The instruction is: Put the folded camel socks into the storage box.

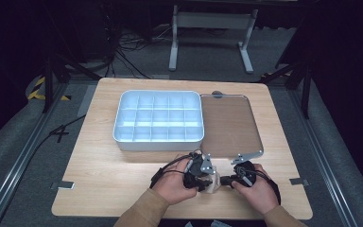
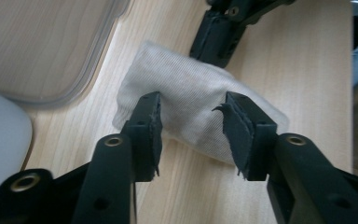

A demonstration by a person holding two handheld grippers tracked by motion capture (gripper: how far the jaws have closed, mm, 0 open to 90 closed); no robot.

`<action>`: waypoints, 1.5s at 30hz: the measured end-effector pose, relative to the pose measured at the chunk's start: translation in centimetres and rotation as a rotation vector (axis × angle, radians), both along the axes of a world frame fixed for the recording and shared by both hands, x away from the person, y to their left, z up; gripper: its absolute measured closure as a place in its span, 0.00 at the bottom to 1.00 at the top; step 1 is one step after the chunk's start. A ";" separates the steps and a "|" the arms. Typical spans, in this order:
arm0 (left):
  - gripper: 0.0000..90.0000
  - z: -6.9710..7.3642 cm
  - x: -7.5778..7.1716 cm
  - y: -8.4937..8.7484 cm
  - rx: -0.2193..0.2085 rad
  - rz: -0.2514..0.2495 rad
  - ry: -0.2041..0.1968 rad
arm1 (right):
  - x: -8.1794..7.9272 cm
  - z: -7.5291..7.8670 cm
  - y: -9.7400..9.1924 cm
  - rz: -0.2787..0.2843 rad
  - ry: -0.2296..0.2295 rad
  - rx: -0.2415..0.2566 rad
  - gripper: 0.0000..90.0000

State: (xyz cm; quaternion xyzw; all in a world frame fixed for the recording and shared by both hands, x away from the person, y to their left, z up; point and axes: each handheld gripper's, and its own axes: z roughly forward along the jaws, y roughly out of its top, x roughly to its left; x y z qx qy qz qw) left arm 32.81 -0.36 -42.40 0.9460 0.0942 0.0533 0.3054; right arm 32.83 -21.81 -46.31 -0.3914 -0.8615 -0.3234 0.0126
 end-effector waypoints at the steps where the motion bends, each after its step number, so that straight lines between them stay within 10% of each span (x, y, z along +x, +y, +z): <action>1: 0.61 0.0 -0.1 0.0 -0.019 -0.017 0.013 | 0.0 0.0 -0.1 0.000 0.000 0.001 0.98; 21: 0.51 -1.9 -0.1 -2.2 0.040 -0.059 -0.037 | -0.1 -0.2 0.3 0.010 -0.005 -0.005 0.97; 30: 0.49 -2.5 0.1 -1.9 0.000 -0.033 -0.015 | 0.2 1.5 -1.3 -0.040 -0.056 0.062 0.74; 45: 0.44 -2.8 0.1 -1.4 -0.014 -0.026 0.001 | 0.5 0.4 0.5 -0.099 -0.014 0.145 0.55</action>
